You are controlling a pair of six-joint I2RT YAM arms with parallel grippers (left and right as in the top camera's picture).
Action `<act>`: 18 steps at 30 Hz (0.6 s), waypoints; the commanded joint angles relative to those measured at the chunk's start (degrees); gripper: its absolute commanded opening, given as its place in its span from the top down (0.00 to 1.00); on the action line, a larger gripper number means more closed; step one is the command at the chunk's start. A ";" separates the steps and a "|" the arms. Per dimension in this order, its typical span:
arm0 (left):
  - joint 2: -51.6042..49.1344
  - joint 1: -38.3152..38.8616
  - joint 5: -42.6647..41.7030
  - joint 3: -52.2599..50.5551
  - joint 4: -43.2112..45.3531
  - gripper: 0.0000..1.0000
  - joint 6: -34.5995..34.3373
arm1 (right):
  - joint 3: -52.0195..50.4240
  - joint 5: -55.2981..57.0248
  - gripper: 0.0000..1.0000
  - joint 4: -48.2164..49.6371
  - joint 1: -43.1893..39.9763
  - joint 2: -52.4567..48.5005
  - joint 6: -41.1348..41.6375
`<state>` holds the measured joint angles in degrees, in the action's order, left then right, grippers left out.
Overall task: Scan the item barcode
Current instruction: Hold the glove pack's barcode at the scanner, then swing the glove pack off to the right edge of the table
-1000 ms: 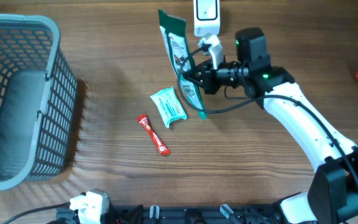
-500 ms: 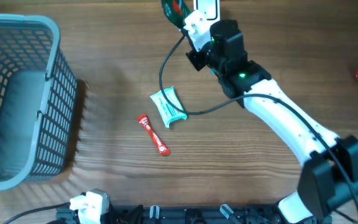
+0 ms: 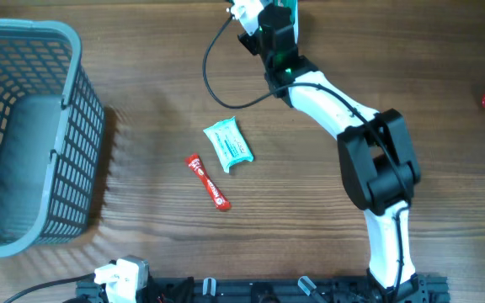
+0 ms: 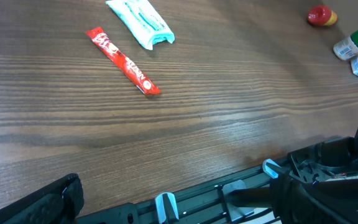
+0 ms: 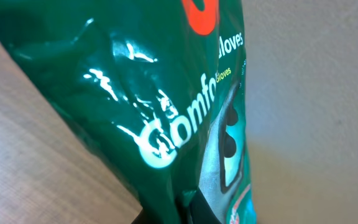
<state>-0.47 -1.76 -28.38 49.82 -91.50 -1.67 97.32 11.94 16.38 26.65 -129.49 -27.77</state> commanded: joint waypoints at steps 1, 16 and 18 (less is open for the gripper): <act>0.20 0.04 -0.07 0.00 0.13 0.00 -0.13 | 4.48 1.42 0.95 -0.35 -0.07 -3.93 -1.60; 0.20 0.04 -0.07 0.00 0.13 0.00 -0.13 | 5.60 15.34 0.96 -18.03 -1.86 3.58 -1.14; 0.20 0.04 -0.07 0.00 0.13 0.00 -0.13 | 5.60 19.89 0.96 -22.67 -3.76 6.51 2.80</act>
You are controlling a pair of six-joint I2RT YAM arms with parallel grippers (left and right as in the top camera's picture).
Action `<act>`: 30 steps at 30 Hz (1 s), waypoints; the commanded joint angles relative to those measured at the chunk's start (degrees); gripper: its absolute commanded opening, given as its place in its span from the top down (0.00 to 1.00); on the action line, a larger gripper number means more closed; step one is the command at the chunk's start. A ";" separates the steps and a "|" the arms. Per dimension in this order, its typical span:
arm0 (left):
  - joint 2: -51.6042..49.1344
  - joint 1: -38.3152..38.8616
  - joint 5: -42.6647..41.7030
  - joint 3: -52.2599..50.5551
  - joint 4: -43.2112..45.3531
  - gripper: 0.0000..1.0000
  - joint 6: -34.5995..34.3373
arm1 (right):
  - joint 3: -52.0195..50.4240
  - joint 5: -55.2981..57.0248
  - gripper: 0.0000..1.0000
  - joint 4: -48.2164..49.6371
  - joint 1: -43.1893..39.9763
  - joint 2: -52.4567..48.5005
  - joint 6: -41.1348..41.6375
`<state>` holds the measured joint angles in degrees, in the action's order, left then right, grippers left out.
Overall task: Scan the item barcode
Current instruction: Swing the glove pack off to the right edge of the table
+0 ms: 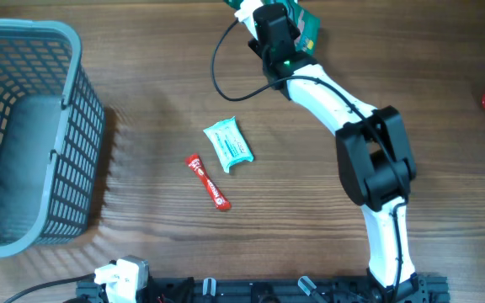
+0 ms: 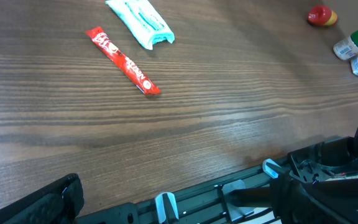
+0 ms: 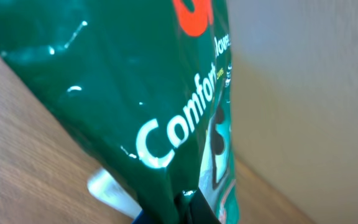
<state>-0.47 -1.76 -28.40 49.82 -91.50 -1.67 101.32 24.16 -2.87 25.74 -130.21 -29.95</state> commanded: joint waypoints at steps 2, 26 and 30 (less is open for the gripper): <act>0.20 0.04 -0.04 0.00 0.13 0.00 -0.13 | 1.60 11.61 0.96 -8.17 -5.33 9.31 9.73; 0.20 0.04 -0.04 0.00 0.13 0.00 -0.13 | -0.92 -8.04 0.95 -24.92 -43.71 4.87 26.08; 0.20 0.04 -0.04 0.00 0.13 0.00 -0.13 | -0.94 -1.38 0.95 -28.00 -47.04 2.43 31.69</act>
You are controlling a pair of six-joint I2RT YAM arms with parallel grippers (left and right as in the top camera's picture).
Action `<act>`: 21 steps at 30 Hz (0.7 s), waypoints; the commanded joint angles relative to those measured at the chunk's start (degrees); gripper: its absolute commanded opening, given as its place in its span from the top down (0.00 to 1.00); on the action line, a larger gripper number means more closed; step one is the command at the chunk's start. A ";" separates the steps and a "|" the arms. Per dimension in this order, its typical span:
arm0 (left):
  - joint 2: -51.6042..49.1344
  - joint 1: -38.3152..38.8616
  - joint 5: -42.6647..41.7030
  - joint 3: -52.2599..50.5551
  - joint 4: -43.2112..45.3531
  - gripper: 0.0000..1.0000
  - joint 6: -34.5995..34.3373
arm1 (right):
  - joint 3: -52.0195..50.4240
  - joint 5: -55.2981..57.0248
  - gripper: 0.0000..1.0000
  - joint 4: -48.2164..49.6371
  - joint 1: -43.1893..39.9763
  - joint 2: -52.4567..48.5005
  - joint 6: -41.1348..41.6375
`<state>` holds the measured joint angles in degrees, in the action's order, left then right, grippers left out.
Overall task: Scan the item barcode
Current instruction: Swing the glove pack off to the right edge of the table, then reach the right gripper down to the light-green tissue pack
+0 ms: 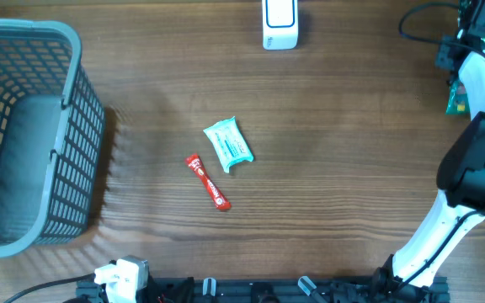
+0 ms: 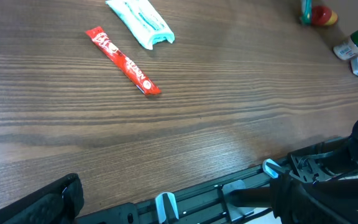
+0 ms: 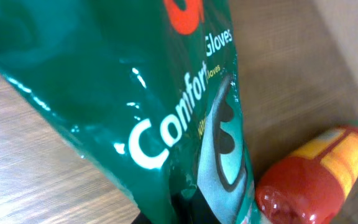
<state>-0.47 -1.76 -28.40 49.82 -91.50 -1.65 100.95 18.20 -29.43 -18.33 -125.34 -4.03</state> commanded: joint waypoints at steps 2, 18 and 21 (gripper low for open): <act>0.20 0.04 -0.04 0.00 0.13 0.00 -0.15 | -0.57 4.31 0.96 -2.34 -4.81 -2.45 8.46; 0.20 0.04 -0.04 0.00 0.13 0.00 -0.15 | -0.42 -15.23 0.00 -8.90 -2.12 8.76 16.70; 0.20 0.04 -0.04 0.00 0.13 0.00 -0.15 | -0.42 -22.97 0.00 -10.43 1.84 12.35 22.34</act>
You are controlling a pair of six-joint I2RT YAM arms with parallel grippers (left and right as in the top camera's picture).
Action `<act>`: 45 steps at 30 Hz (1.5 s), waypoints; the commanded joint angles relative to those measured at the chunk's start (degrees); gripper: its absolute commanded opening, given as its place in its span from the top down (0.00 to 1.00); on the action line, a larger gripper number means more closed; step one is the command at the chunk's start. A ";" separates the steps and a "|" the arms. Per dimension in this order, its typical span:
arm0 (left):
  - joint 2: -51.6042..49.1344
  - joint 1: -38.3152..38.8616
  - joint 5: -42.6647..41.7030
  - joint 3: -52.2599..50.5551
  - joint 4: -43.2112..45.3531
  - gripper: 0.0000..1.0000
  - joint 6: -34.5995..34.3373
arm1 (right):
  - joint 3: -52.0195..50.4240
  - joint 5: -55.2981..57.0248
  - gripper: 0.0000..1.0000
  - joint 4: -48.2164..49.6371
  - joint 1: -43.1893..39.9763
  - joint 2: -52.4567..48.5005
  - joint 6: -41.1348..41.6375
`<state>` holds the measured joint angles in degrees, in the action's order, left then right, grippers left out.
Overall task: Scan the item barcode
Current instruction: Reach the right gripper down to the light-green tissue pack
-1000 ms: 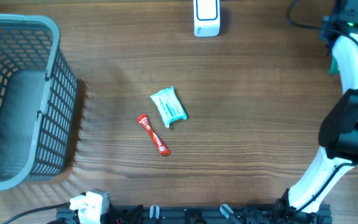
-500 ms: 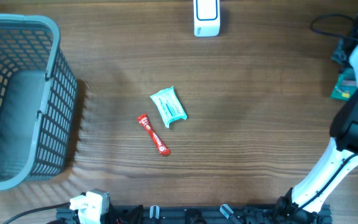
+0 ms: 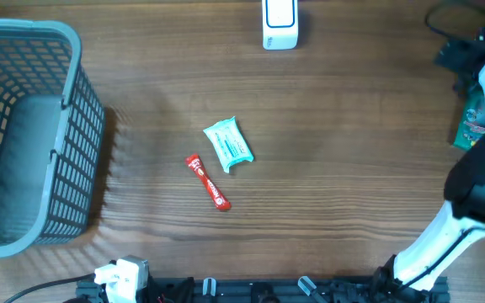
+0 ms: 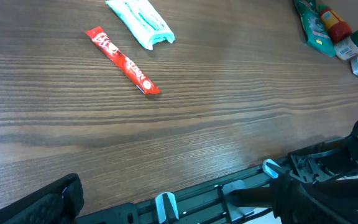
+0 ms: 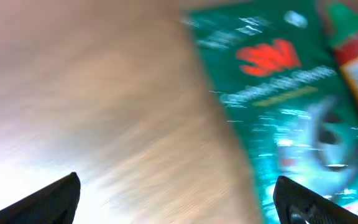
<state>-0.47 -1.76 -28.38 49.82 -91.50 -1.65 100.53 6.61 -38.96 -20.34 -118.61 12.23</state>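
The green glove pack [image 3: 471, 118] lies flat at the table's right edge, beside a red bottle; it also shows in the right wrist view [image 5: 278, 93], blurred. My right gripper [image 5: 179, 205] is open above the table just left of the pack, with nothing between its fingers [image 5: 55, 196]. The white scanner [image 3: 279, 21] stands at the back middle. My left gripper [image 4: 179, 205] is open and empty over the front rail. The left wrist view shows the pack [image 4: 312, 25] at far right.
A teal wipes packet [image 3: 228, 144] and a red stick packet [image 3: 208, 182] lie mid-table. A grey mesh basket [image 3: 23, 135] stands at the left. A green-capped bottle [image 4: 353, 43] sits by the red bottle at the right edge.
My right gripper was shut on the green pack next to the red bottle. Now it is open and the pack lies flat on the table there. The left arm has not moved.
My right gripper held the green pack at the back middle, over the scanner's place, and stayed there at the second moment with the pack turned a little. Then it held the pack at the far right by the red bottle. Now the pack lies there, let go.
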 commanded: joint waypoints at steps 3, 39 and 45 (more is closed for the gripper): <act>0.20 0.04 -0.07 0.00 0.13 0.00 -0.15 | 0.00 -22.18 0.00 -3.39 8.28 6.58 16.35; 0.20 0.04 -0.07 0.00 0.13 0.00 -0.15 | -8.37 17.79 0.35 -3.50 73.72 -7.02 -1.51; 0.20 0.04 -0.07 0.00 0.13 0.00 -0.15 | -8.37 17.81 0.42 -2.86 74.05 -10.47 -1.25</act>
<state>-0.47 -1.76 -28.38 49.82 -91.50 -1.65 92.23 22.94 -41.63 53.10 -125.95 10.22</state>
